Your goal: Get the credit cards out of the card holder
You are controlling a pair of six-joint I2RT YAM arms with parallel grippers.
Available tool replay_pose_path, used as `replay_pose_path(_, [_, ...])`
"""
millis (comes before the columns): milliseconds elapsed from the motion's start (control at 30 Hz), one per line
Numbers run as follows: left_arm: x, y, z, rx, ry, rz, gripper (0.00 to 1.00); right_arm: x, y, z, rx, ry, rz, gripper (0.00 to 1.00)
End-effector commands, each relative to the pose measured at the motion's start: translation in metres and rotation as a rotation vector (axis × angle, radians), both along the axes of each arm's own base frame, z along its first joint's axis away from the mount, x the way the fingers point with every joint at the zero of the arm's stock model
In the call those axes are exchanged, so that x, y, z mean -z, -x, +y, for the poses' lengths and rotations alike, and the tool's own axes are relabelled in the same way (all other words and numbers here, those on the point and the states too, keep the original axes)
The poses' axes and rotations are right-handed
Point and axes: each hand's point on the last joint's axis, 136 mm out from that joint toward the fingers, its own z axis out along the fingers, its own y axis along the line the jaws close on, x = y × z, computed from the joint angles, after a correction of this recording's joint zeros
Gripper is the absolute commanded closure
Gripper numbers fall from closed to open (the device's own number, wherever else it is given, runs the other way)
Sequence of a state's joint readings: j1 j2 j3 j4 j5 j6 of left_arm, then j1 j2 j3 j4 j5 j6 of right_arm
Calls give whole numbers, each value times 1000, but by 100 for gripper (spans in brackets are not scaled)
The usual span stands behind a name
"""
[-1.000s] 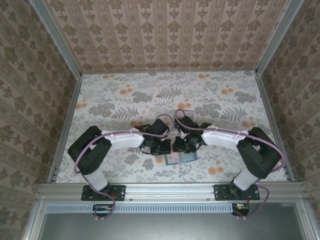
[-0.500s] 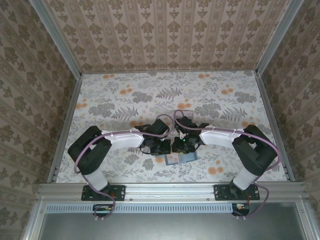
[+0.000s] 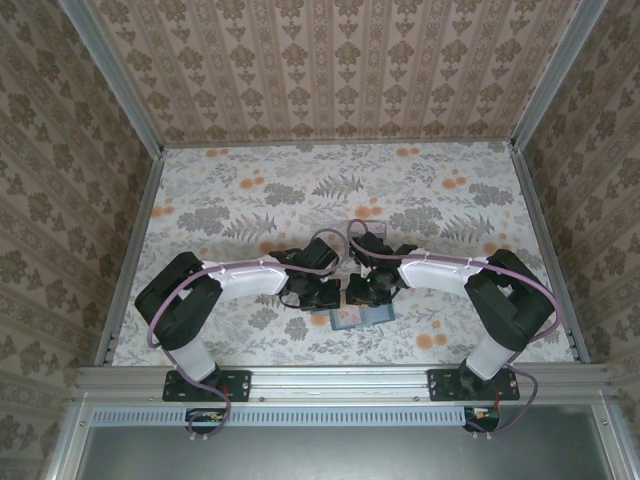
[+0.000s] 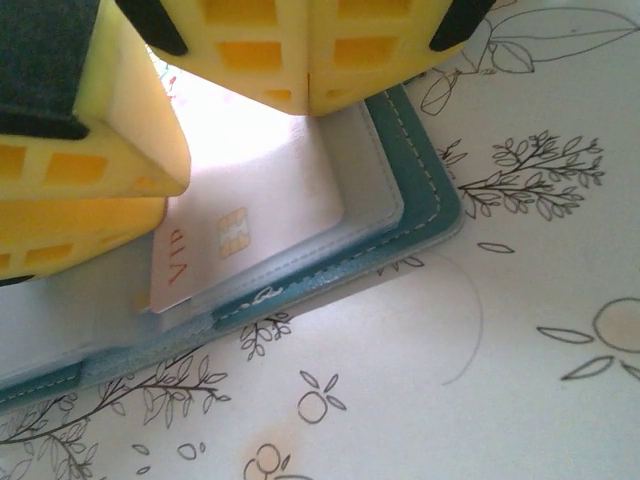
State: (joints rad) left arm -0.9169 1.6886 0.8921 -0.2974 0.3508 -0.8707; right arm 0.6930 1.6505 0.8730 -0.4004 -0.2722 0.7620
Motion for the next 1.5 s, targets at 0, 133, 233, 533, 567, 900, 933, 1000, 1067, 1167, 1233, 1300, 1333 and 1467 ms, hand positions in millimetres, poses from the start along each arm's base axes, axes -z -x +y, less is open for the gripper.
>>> replay_pose_path(0, [-5, 3, 4, 21, -27, -12, 97, 8, 8, -23, 6, 134, 19, 75])
replay_pose_path(133, [-2, 4, 4, 23, -32, -5, 97, 7, 9, -22, 1, 133, 17, 75])
replay_pose_path(233, [3, 5, 6, 26, -44, 2, 97, 5, 9, -21, 1, 131, 15, 76])
replay_pose_path(533, [11, -1, 20, 35, -111, -4, 98, 1, 14, -16, -2, 89, 28, 75])
replay_pose_path(567, [10, -2, 20, 34, -111, -6, 98, 0, 14, -16, 0, 88, 27, 76])
replay_pose_path(900, [-17, -7, 0, 33, -15, -29, 97, -9, 10, -17, -2, 87, -3, 75])
replay_pose_path(933, [-20, -7, -4, 35, 0, -32, 97, -8, 10, -17, -3, 90, 0, 74])
replay_pose_path(1000, [-24, -6, -8, 41, 9, -37, 97, -7, 10, -16, -6, 89, 3, 74])
replay_pose_path(1067, [-22, -5, -10, 47, 2, -35, 97, -5, 11, -15, -8, 82, 8, 74])
replay_pose_path(1167, [-15, -3, -12, 54, -9, -23, 97, -4, 10, -13, -11, 73, 10, 74])
replay_pose_path(1233, [-9, -1, -11, 56, -20, -12, 98, -4, 11, -12, -13, 64, 9, 74])
replay_pose_path(1300, [-4, 0, -9, 59, -31, -4, 98, -4, 11, -10, -15, 54, 11, 74])
replay_pose_path(1333, [-1, 0, -9, 59, -38, -1, 98, -5, 11, -9, -16, 46, 13, 74])
replay_pose_path(1467, [6, 1, -6, 58, -58, 10, 98, -6, 12, -4, -18, 15, 15, 75])
